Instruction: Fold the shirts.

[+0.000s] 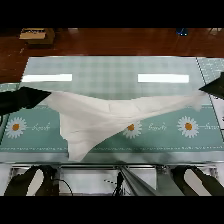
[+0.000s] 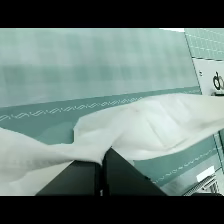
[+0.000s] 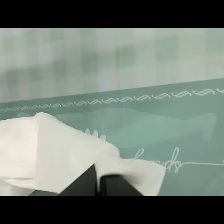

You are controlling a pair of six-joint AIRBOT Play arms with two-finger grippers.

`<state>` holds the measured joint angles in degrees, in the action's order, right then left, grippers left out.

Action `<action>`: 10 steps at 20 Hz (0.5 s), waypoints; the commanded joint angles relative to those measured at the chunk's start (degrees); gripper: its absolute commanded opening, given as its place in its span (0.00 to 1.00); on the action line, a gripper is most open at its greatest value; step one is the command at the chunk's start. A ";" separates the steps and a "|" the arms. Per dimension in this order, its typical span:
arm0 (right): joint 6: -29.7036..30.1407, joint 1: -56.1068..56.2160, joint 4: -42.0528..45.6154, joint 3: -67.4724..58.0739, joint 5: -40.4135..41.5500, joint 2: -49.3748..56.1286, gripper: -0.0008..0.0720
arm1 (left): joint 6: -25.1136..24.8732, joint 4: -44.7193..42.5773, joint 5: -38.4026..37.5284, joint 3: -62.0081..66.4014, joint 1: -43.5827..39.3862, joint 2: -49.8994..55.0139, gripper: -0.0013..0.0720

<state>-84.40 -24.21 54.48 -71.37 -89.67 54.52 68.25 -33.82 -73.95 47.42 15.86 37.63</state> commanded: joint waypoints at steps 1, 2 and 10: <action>0.24 0.04 -1.53 0.20 4.11 8.85 0.04 | -4.83 1.64 6.95 -2.51 -6.47 5.99 0.05; 0.24 0.04 -0.13 0.20 3.54 11.15 0.04 | -4.83 1.27 7.58 -2.51 -8.41 7.85 0.05; 1.25 0.04 9.64 0.20 4.66 25.90 0.04 | -6.51 -2.40 14.95 -2.60 -17.09 18.95 0.05</action>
<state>-83.55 -24.21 60.90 -71.18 -86.13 75.68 62.33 -35.51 -62.17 44.93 1.06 53.25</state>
